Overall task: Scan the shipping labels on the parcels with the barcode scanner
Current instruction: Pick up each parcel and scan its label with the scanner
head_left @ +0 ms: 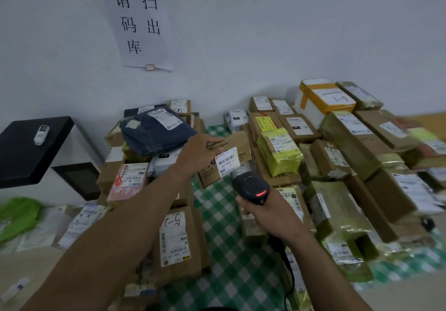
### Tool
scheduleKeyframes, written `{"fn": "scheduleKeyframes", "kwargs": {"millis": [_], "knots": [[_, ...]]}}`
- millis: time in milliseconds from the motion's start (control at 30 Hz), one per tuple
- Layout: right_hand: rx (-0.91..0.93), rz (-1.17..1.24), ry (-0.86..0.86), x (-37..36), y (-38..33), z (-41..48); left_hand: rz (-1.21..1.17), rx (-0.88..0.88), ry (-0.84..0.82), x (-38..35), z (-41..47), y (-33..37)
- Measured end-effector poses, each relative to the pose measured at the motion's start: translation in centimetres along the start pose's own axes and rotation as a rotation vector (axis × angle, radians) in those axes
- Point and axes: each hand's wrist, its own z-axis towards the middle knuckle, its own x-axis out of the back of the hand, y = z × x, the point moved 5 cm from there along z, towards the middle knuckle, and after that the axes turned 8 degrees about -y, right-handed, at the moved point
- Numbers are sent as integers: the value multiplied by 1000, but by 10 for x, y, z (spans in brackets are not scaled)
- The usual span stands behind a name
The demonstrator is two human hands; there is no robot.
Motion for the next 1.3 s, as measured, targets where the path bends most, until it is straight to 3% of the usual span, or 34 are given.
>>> {"fn": "scheduleKeyframes", "kwargs": {"millis": [600,767,1000,1300], "knots": [[-15,17,-62,-2,-4,9,12,29,-42,-3,9,-8],[-39,77,-62,-1,5,15,-25,130,25,-17,8,-28],[-145,186,32,15,33,24,-355,418,4,-87,15,-76],[-278,211,54,24,58,54,-752,526,224,-145,60,-89]]}}
